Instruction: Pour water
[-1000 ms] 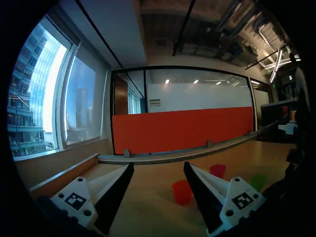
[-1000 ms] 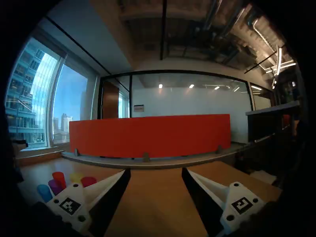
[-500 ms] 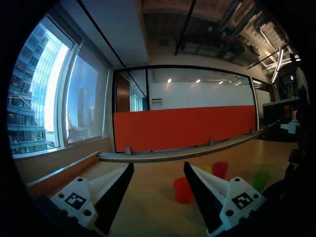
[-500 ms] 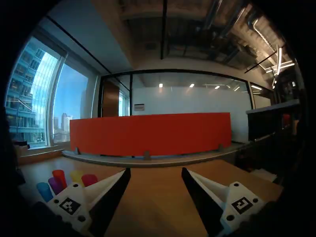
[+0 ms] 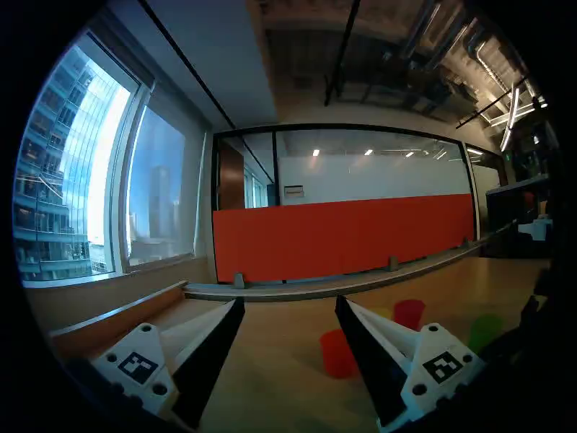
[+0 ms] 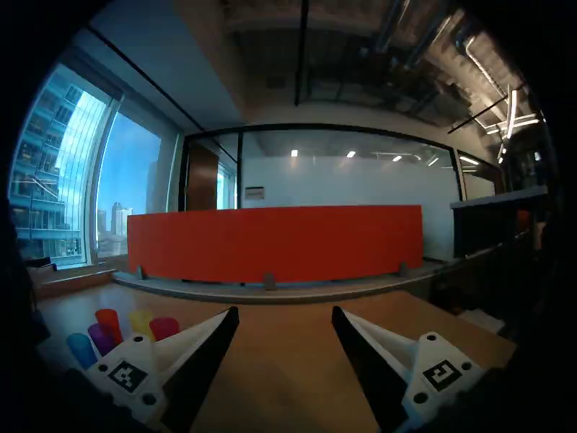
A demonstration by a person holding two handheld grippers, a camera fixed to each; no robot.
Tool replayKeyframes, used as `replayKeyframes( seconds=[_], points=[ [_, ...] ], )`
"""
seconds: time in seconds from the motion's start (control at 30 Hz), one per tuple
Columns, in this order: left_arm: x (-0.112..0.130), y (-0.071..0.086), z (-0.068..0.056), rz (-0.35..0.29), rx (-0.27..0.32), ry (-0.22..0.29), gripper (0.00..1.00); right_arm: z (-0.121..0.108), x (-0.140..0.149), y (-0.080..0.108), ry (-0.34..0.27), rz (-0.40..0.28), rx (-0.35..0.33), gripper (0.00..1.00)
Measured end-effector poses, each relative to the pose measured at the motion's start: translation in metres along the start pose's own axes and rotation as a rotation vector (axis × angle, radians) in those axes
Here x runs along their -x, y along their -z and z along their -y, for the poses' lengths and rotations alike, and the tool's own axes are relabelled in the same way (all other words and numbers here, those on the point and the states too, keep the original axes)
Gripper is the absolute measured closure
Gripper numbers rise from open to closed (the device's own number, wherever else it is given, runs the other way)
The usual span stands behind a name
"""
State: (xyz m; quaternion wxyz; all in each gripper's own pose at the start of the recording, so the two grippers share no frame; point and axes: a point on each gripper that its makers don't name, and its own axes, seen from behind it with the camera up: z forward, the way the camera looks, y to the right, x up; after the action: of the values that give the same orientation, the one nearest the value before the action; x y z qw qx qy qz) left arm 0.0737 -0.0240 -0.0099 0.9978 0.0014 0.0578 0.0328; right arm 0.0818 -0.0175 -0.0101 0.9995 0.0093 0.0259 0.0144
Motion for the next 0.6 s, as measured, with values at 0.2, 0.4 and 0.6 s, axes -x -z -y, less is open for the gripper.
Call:
replayKeyframes(
  seconds=[0.2, 0.4, 0.6],
  points=[
    [0.013, 0.0, 0.004, 0.001, -0.025, -0.016, 0.07, 0.0, 0.0, 0.002, 0.005, 0.002, 0.006, 0.0],
    [0.029, 0.0, 0.004, 0.009, -0.029, 0.014, 0.06, -0.002, 0.003, 0.005, 0.01, 0.021, 0.021, 0.0],
    [0.044, 0.001, 0.004, 0.021, -0.032, 0.031, 0.07, 0.001, 0.005, 0.007, 0.013, 0.031, 0.022, 0.0]
  ],
)
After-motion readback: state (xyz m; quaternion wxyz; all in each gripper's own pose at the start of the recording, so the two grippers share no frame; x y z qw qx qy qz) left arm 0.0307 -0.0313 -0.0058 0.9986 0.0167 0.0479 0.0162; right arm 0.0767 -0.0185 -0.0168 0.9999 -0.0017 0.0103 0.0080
